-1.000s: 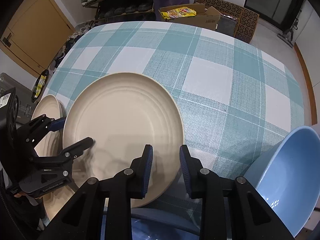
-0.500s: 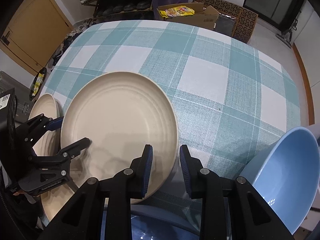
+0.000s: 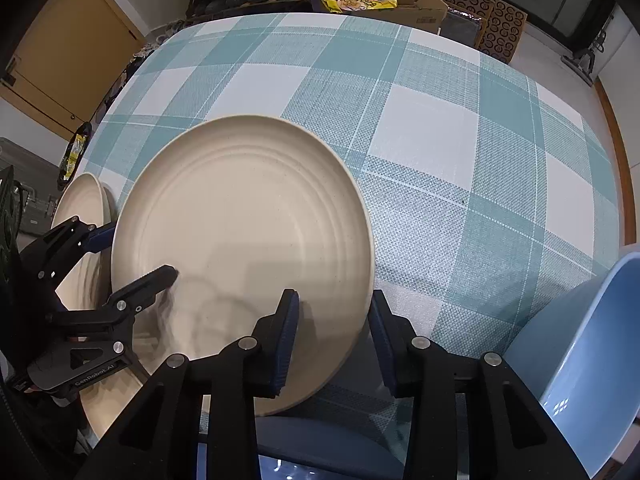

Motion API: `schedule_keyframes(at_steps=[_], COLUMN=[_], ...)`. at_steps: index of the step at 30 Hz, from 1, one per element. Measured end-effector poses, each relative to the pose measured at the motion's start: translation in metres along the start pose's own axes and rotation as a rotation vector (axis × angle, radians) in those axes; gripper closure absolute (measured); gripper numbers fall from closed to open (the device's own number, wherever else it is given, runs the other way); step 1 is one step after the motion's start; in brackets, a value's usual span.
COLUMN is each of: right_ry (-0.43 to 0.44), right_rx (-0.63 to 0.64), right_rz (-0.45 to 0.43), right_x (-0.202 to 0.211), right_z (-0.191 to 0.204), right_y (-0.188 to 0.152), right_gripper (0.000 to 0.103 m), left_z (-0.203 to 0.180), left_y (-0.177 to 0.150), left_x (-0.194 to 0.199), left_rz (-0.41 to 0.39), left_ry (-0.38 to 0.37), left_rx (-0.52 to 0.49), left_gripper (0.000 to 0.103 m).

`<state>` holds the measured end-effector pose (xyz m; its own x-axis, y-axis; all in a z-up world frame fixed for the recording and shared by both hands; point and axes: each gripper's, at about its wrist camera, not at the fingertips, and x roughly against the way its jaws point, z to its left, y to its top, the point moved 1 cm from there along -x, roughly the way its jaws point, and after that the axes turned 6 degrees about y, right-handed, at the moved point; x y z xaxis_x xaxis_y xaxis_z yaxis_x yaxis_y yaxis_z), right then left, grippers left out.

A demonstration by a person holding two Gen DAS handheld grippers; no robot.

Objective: Organize plates and bowls
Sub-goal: 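Lift and tilt the large cream plate up with both grippers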

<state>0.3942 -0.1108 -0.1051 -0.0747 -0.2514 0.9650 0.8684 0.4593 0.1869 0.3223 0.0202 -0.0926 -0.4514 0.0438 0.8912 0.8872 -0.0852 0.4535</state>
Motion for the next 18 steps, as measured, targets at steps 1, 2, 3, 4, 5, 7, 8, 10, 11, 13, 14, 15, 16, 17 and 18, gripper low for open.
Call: schedule_keyframes(at_steps=[1,2,3,4,5,7,8,10,11,13,14,15,16,17,18], right_ry=[-0.008,-0.01,-0.017,-0.024,-0.028,-0.034,-0.037,-0.042,-0.043,-0.045,-0.046,-0.047,-0.049,-0.049,-0.049], right_rx=[0.008,0.011,0.015,0.019,0.022,0.025,0.026,0.027,0.028,0.028,0.028,0.029,0.028,0.028,0.027], right_rz=[-0.004,-0.006,-0.009,-0.012,-0.015,-0.026,-0.034,-0.047,-0.057,-0.066,-0.071,-0.073,-0.077,-0.077,-0.077], right_x=[0.0,-0.001,-0.001,-0.001,-0.001,-0.001,0.0,0.003,0.005,0.007,0.008,0.009,0.01,0.011,0.011], right_z=[0.001,0.002,0.003,0.004,0.005,0.006,0.006,0.006,0.007,0.008,0.008,0.008,0.008,0.007,0.007], right_y=[0.0,0.0,0.0,0.001,0.001,0.002,0.002,0.003,0.004,0.005,0.006,0.006,0.006,0.006,0.006], right_gripper=[0.068,0.068,0.069,0.07,0.071,0.074,0.074,0.075,0.075,0.075,0.075,0.075,0.075,0.075,0.075], left_z=[0.001,0.003,0.006,0.008,0.01,0.011,0.012,0.013,0.014,0.014,0.015,0.015,0.015,0.015,0.015], left_y=[0.0,0.001,0.002,0.002,0.002,0.003,0.003,0.003,0.003,0.004,0.004,0.004,0.005,0.005,0.005], left_x=[0.0,0.0,0.0,0.0,0.0,0.0,0.0,0.0,0.0,0.001,0.002,0.003,0.003,0.004,0.005], left_rz=[0.0,0.0,-0.001,-0.002,-0.005,-0.006,-0.006,-0.007,-0.008,-0.011,-0.017,-0.019,-0.022,-0.026,-0.03], left_ry=[0.002,0.005,0.006,0.008,0.01,0.009,0.008,0.006,0.004,0.003,0.003,0.001,0.001,0.001,0.002], left_rx=[0.007,0.016,0.024,0.032,0.042,0.048,0.052,0.059,0.064,0.071,0.076,0.078,0.081,0.083,0.084], left_gripper=[0.05,0.053,0.054,0.056,0.058,0.058,0.059,0.06,0.06,0.061,0.061,0.061,0.061,0.061,0.061])
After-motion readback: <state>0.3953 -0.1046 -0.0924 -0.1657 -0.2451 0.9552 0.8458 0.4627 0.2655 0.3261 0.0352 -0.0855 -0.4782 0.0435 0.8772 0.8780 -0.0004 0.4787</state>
